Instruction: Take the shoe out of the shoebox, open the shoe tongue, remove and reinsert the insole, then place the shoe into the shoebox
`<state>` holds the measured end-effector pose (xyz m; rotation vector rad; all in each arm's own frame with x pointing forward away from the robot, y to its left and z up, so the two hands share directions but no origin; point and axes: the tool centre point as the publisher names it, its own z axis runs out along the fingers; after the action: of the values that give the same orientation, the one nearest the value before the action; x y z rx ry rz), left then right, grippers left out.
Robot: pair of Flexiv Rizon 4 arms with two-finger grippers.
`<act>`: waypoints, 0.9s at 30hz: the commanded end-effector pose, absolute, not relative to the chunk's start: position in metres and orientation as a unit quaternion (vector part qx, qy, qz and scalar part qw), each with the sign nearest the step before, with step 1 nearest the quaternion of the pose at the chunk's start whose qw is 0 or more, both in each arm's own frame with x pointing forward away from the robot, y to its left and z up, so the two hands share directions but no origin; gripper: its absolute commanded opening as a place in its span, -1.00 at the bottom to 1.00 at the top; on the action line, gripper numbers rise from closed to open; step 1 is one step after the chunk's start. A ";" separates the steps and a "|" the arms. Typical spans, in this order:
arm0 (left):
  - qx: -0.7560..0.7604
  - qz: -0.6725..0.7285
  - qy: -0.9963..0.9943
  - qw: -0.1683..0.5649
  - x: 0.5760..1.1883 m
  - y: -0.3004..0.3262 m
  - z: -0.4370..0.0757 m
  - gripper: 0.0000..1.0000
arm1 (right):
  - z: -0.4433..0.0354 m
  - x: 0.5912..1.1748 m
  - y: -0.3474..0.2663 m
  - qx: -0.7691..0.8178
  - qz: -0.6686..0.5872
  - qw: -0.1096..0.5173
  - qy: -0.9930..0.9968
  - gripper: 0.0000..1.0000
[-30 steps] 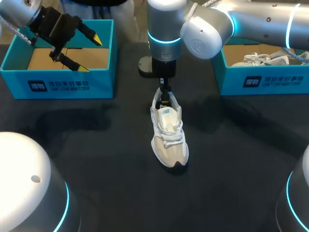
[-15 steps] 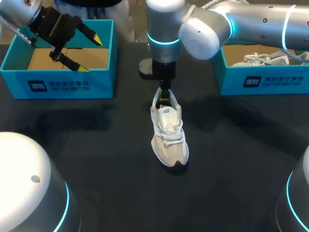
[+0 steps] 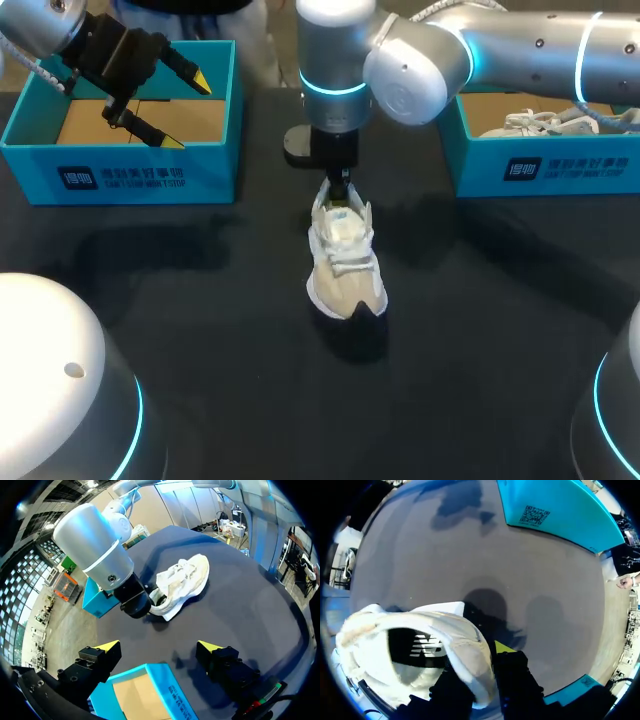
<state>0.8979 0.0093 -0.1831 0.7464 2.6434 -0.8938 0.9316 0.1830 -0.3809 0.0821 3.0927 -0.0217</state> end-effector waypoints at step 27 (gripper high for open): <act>0.256 -0.305 0.909 0.125 0.898 0.009 -0.182 1.00 | -0.189 0.912 0.133 0.025 -0.014 0.008 1.000 -1.00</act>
<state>0.8979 0.0093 -0.1831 0.7464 2.6434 -0.8938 0.9179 0.1410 -0.2144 0.0819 3.1318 -0.0653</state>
